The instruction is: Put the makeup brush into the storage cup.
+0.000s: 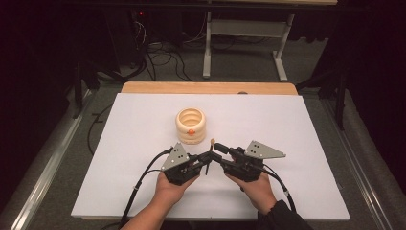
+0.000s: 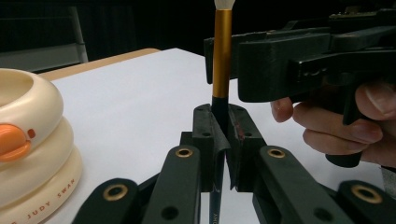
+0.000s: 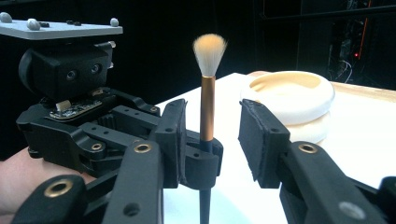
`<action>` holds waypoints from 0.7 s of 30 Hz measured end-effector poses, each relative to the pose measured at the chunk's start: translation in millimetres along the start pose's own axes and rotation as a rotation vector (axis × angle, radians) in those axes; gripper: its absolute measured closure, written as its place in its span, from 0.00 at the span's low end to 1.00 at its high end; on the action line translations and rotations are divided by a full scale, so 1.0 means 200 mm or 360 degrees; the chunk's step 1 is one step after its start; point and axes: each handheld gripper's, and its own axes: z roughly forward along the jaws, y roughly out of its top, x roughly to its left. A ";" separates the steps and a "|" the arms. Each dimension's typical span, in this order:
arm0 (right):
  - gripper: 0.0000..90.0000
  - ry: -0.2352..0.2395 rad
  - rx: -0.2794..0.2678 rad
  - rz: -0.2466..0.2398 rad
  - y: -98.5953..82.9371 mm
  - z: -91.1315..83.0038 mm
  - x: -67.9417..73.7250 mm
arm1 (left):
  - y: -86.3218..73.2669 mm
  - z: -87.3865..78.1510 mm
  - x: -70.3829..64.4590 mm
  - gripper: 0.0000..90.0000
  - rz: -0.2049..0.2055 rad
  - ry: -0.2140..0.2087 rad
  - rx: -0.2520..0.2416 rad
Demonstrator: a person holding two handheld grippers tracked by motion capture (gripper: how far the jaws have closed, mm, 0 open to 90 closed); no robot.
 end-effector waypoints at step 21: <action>0.44 -0.0124 0.0047 -0.0094 0.01 -0.02 -0.01 | 0.00 -0.05 0.05 0.93 -0.0008 0.0063 -0.0014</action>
